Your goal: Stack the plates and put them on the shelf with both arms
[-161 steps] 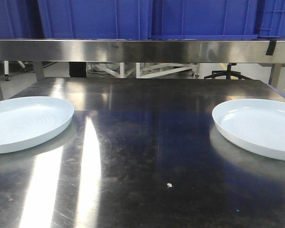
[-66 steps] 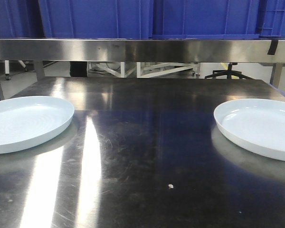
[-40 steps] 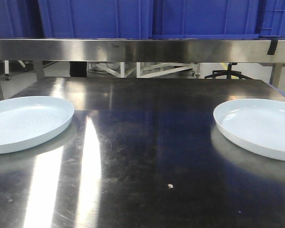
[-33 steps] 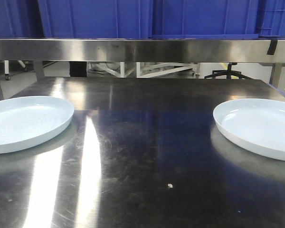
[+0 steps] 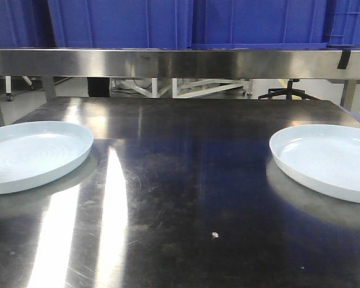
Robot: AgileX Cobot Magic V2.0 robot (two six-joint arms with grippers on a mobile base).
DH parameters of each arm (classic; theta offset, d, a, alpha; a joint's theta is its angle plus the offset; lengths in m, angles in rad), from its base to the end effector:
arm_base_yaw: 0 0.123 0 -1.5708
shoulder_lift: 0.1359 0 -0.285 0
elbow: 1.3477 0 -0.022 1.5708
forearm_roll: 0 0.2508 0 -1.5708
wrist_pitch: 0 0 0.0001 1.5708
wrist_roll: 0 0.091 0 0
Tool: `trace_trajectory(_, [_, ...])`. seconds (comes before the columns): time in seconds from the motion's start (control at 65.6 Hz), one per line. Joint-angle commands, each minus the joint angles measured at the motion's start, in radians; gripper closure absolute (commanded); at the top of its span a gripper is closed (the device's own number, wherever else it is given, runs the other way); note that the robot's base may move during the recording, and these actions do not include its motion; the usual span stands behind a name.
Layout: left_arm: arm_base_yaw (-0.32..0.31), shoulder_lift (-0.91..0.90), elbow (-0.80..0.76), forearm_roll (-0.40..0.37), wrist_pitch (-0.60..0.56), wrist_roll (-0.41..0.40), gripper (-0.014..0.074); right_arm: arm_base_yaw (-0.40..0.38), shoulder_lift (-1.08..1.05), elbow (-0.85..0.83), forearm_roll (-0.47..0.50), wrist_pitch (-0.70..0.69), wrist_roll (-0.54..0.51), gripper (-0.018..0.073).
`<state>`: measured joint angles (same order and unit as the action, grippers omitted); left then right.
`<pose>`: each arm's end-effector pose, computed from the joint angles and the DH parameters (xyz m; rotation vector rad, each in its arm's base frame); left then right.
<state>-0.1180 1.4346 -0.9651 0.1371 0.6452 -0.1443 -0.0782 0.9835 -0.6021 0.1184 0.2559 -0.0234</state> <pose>0.2868 -0.0265 0.2574 0.0781 2.5879 0.0508 0.1993 -0.0129 0.2803 0.1615 2.1130 0.0394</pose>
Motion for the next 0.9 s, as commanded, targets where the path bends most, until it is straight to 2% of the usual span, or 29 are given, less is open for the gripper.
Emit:
trace_trajectory(0.0, [-0.003, 0.01, -0.038, 0.015, -0.075, -0.01, 0.0015, -0.001, -0.006, -0.038, 0.005, -0.079, -0.01, 0.001])
trace_trajectory(0.29, [0.052, 0.112, -0.109, 0.015, -0.067, -0.01, 0.0015, -0.001, -0.006, -0.038, 0.005, -0.074, -0.01, 0.001])
trace_trajectory(0.885, [0.053, 0.215, -0.117, 0.007, -0.07, -0.01, 0.0016, -0.001, -0.006, -0.038, 0.005, -0.073, -0.01, 0.001])
